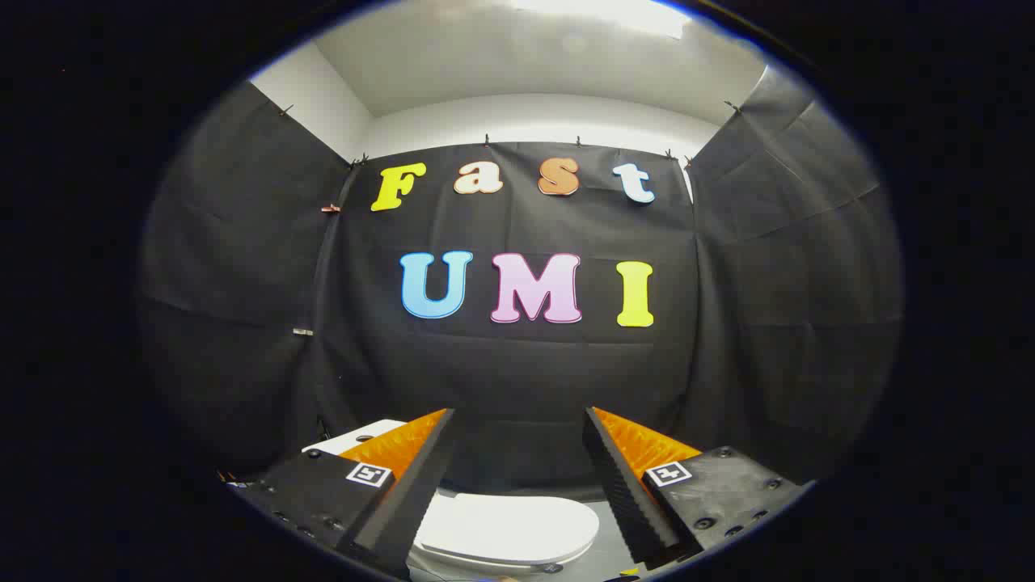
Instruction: Open the toilet lid.
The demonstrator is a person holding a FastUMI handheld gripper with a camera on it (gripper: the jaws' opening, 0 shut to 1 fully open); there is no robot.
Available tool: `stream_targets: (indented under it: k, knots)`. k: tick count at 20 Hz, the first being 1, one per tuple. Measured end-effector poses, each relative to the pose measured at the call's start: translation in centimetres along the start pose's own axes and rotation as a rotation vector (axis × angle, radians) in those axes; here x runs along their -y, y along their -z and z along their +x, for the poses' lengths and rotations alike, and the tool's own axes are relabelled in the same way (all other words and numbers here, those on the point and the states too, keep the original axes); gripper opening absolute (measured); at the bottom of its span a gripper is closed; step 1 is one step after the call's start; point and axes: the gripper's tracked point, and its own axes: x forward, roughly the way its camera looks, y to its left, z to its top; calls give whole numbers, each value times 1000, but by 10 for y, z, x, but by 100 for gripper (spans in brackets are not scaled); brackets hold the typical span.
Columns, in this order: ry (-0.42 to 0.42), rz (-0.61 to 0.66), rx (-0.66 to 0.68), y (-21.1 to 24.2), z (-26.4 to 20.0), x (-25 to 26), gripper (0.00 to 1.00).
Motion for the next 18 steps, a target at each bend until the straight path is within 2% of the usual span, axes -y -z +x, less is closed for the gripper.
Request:
stream_targets:
  k: [18]
  knots:
    - [-1,-8,-2,-1,2,10,98]
